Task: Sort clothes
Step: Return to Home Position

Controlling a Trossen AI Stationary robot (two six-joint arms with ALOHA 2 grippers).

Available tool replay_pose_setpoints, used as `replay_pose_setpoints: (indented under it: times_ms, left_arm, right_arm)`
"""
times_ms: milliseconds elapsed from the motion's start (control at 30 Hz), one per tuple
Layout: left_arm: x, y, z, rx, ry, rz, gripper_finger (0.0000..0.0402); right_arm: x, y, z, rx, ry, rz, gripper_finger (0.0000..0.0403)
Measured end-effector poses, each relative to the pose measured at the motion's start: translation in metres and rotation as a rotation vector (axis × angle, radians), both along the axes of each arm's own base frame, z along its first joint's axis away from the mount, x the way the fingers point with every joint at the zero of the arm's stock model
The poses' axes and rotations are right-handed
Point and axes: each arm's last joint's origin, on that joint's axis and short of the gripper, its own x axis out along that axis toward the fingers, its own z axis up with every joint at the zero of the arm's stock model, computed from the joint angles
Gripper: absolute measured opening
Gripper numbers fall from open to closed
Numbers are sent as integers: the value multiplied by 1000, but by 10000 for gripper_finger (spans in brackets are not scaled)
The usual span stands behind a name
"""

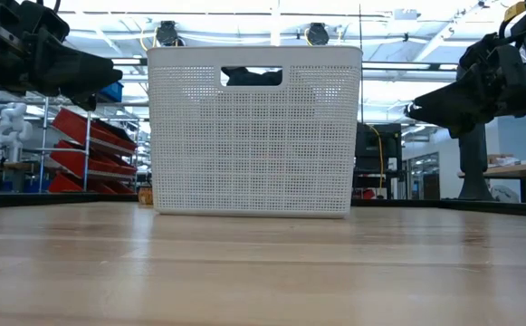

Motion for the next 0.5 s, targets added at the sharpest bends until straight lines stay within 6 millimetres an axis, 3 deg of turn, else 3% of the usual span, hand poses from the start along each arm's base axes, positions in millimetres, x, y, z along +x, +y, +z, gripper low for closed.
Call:
replay_pose_setpoints:
  times_ms: [500]
  left_arm:
    - [0, 0, 0, 0, 0, 0, 125]
  right_arm:
    - [0, 0, 0, 0, 0, 0, 199]
